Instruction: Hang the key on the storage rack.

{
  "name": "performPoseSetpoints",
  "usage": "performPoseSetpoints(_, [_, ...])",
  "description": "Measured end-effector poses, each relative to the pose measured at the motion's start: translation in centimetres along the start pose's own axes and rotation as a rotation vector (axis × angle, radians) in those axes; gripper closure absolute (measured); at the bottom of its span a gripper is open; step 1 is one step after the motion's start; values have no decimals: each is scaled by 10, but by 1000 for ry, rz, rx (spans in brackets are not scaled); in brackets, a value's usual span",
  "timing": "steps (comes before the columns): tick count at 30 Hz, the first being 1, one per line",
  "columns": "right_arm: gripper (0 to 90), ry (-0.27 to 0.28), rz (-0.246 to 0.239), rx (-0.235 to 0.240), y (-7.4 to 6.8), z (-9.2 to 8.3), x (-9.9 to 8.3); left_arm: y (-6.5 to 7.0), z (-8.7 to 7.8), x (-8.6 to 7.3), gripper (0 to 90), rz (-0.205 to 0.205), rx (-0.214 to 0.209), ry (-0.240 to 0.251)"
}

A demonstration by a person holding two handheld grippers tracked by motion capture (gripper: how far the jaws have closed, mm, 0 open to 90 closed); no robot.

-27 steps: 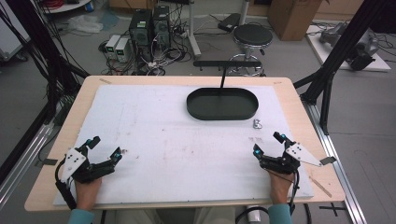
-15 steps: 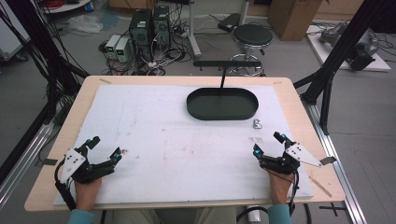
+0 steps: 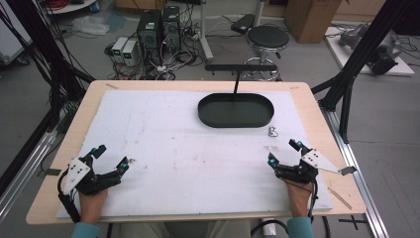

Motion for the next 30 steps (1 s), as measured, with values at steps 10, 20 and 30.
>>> performPoseSetpoints(10, [37,-94,-101,77,15,12,44,0,0,0,111,1,-3,-3])
performPoseSetpoints(20, [37,-296,-190,147,37,43,75,0,1,0,111,1,-3,-4])
performPoseSetpoints(30, [39,-523,-294,214,50,79,77,0,1,0,110,-2,-4,-7])
Point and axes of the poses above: each handheld gripper's, and its own axes: z roughly forward along the jaws, x roughly out of its top, y roughly to its right, the point moved 2 cm from there along z, roughly forward along the jaws, and after that the axes turned 12 degrees about -x, right-handed, at the moved point
